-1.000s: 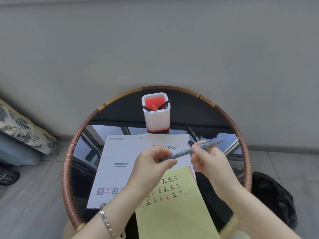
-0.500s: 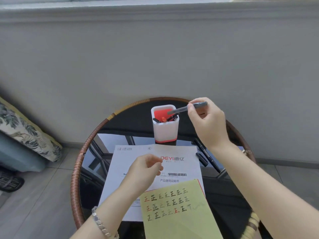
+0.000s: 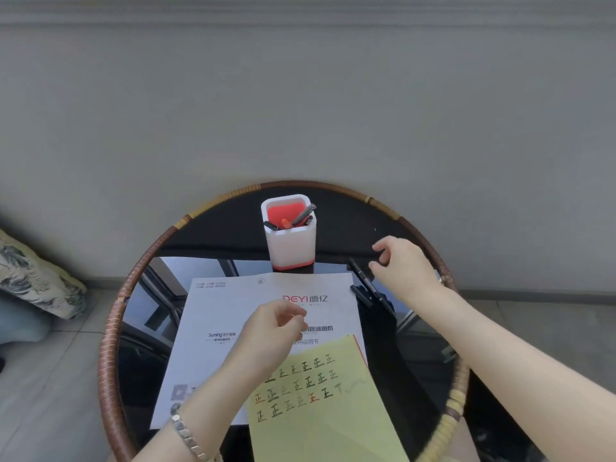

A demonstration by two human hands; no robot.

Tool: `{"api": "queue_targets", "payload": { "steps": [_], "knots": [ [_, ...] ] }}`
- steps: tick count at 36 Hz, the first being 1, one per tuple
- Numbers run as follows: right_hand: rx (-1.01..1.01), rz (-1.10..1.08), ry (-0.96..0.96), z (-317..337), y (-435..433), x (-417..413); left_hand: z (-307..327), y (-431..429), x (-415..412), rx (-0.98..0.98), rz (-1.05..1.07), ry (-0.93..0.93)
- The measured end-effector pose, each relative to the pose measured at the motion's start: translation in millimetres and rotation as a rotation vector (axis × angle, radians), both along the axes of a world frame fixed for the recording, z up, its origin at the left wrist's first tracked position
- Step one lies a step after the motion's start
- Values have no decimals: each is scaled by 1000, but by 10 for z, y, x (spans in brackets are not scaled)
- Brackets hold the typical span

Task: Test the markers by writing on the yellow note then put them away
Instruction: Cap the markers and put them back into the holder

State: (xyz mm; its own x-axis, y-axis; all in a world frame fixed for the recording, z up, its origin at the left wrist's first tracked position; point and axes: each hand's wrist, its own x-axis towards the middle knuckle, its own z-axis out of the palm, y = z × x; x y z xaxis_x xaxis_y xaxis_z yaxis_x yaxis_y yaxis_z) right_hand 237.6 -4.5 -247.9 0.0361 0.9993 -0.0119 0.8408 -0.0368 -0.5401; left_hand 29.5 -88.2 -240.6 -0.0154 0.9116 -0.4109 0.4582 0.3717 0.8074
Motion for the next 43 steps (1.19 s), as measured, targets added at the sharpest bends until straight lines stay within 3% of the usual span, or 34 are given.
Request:
{"api": "queue_targets", "payload": {
  "steps": [3, 6, 11, 22, 31, 34, 38, 43],
  "knots": [
    [-224, 1, -98, -183, -64, 106, -44, 8, 66, -2, -8, 6],
    [-294, -10, -96, -262, -92, 91, -77, 29, 108, 2, -19, 17],
    [-318, -21, -77, -244, -55, 59, -143, 127, 192, 31, -42, 62],
    [-278, -51, 179, -58, -336, 421, -402, 598, 745, 393, -506, 523],
    [-246, -53, 260, -90, -493, 436, -479, 618, 811, 505, -613, 755],
    [-229, -68, 283, -100, -521, 406, -341, 541, 813, 523, -465, 640],
    [-176, -92, 345, -55, -575, 321, -49, 249, 643, 335, -100, 88],
    [-187, -125, 546, 18, -698, 78, 7, -121, 299, 308, 115, -114]
  ]
}}
